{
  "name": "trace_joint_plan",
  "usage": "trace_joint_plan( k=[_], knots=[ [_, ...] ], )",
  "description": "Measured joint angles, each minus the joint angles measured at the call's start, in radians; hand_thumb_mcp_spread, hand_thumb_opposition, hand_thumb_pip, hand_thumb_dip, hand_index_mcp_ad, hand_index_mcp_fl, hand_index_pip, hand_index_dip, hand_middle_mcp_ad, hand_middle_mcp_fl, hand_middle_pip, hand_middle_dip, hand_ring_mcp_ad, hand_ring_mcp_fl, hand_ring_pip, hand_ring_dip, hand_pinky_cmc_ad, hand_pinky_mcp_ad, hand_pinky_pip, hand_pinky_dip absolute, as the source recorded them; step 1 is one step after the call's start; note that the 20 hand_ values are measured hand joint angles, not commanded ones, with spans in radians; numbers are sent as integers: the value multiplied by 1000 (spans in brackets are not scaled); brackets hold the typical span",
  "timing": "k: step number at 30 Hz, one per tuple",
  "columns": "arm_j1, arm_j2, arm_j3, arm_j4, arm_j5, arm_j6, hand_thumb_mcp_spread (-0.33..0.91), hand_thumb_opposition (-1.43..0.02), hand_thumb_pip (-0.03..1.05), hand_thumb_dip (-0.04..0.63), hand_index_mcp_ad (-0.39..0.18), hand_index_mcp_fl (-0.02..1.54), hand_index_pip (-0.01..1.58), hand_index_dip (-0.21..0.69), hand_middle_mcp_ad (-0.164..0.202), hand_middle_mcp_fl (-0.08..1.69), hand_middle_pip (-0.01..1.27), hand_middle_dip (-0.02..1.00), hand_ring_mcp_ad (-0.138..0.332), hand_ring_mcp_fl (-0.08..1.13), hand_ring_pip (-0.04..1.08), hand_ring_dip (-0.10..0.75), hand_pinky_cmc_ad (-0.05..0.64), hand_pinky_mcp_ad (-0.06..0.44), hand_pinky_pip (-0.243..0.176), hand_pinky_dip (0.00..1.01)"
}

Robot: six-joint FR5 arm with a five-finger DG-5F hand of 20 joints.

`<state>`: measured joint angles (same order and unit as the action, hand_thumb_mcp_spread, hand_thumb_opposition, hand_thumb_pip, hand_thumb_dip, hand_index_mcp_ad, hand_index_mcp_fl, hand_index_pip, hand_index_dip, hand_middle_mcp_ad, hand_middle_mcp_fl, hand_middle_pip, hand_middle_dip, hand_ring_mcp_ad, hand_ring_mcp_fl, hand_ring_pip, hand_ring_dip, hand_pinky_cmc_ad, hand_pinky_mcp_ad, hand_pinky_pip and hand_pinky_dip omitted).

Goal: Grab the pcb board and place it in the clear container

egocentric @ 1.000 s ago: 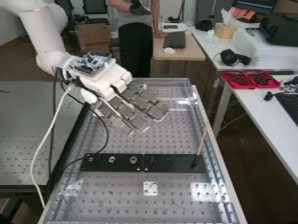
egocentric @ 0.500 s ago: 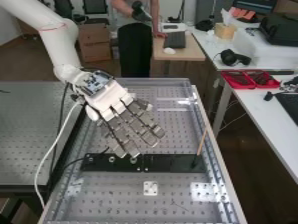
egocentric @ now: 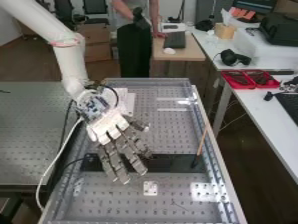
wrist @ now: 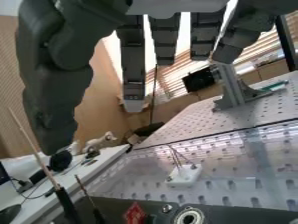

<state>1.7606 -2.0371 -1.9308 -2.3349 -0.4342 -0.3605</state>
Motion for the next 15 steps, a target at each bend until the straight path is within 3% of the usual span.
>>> trace_joint_plan(
  k=[6, 15],
  knots=[
    [13, -46, 27, -16, 27, 46, 501, -724, 318, 134, 0, 80, 1213, 307, 106, 2, 131, 126, 199, 0, 80, -5, 283, 162, -89, 176],
    [25, -91, 63, -50, 54, 103, 546, -754, 318, 150, -9, 54, 1297, 307, 110, 2, 126, 126, 195, 0, 82, 7, 265, 155, -89, 176]
  ],
)
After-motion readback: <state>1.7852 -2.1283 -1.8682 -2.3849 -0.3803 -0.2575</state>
